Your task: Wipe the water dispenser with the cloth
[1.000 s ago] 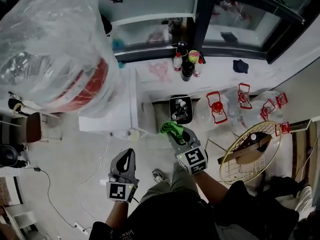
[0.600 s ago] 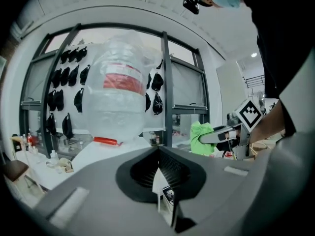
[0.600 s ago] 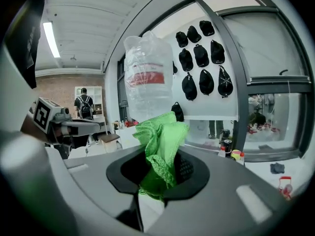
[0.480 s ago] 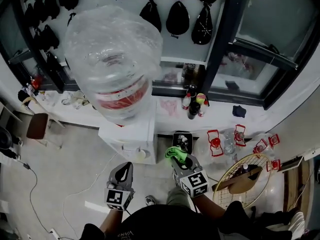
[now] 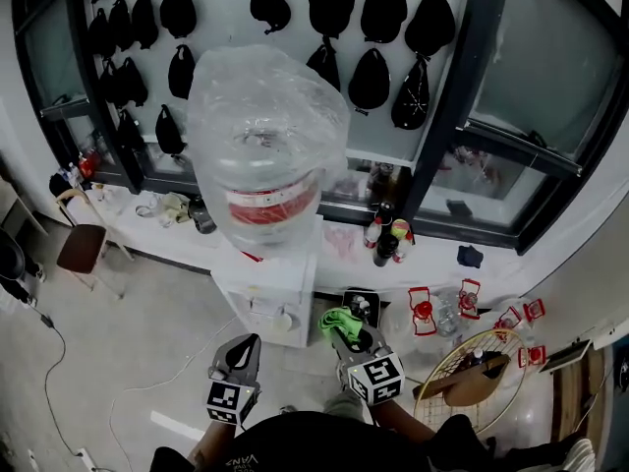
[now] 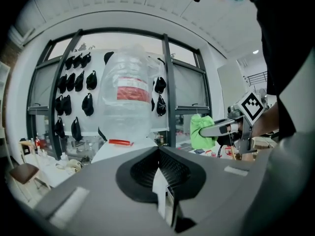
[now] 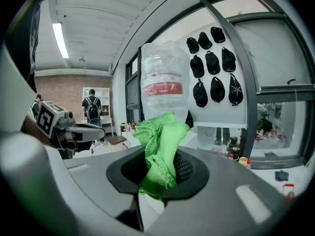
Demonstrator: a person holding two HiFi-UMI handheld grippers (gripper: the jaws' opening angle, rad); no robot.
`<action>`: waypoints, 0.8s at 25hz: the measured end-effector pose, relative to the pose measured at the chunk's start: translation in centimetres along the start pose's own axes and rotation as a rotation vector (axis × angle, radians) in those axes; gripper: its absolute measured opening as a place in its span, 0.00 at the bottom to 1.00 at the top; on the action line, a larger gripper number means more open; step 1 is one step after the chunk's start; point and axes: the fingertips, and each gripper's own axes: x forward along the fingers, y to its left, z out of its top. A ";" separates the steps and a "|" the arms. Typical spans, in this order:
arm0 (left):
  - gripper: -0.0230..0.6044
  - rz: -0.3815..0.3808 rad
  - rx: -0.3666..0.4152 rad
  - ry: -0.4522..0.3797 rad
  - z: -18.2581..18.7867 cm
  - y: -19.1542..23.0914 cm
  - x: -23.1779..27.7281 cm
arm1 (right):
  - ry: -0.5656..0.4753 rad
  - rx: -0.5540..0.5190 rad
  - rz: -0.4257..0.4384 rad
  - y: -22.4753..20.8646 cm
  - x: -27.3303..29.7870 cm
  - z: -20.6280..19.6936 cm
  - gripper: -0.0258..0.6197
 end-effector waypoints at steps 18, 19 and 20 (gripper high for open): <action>0.04 0.025 0.001 -0.015 -0.5 0.6 -3.1 | -0.015 -0.033 0.005 2.8 -0.6 0.2 0.18; 0.04 0.025 0.002 -0.014 -0.5 0.5 -3.2 | -0.015 -0.033 0.007 2.9 -0.7 0.2 0.18; 0.04 0.025 0.002 -0.013 -0.6 0.5 -3.3 | -0.015 -0.034 0.008 3.0 -0.7 0.2 0.18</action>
